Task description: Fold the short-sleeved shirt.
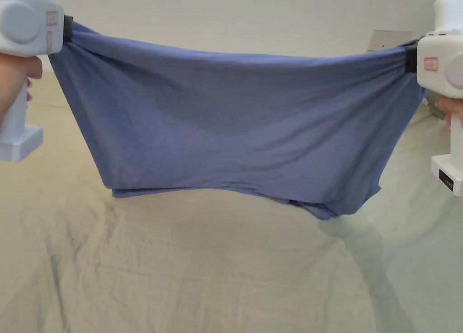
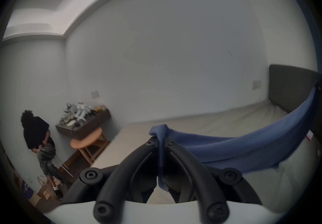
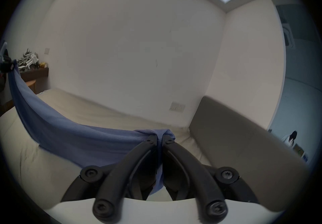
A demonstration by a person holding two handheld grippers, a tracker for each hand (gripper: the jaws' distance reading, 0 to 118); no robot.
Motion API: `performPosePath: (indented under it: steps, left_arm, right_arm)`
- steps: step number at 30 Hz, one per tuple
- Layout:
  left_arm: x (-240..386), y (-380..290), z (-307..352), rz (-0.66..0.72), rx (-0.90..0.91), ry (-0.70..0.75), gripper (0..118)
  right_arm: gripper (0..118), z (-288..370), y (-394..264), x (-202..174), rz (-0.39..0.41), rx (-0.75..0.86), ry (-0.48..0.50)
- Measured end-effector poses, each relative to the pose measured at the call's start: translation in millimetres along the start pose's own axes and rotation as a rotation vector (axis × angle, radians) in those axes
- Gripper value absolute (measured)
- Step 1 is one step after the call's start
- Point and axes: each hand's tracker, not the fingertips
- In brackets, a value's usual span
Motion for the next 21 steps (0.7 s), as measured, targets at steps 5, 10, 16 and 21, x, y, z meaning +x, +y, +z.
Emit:
performPosePath:
  steps: [5,10,16,21]
  left_arm:
    - [17.0,-118.2,7.1,-0.133,-0.122,-0.054,5]
    - [32.0,-233.1,46.6,-0.144,-0.332,-0.146,5]
    - [48.5,-340.4,115.3,-0.279,-0.499,-0.219,5]
    - [46.7,-382.9,150.6,-0.228,-0.576,-0.241,5]
  right_arm:
    - [7,18.8,-109.3,-34.7,0.059,-0.103,0.081]
    - [7,59.5,-206.3,-56.5,0.023,-0.229,0.17]
    - [7,113.2,-292.5,-65.4,0.01,-0.408,0.265]
    - [7,152.0,-328.3,-58.5,0.05,-0.558,0.345]
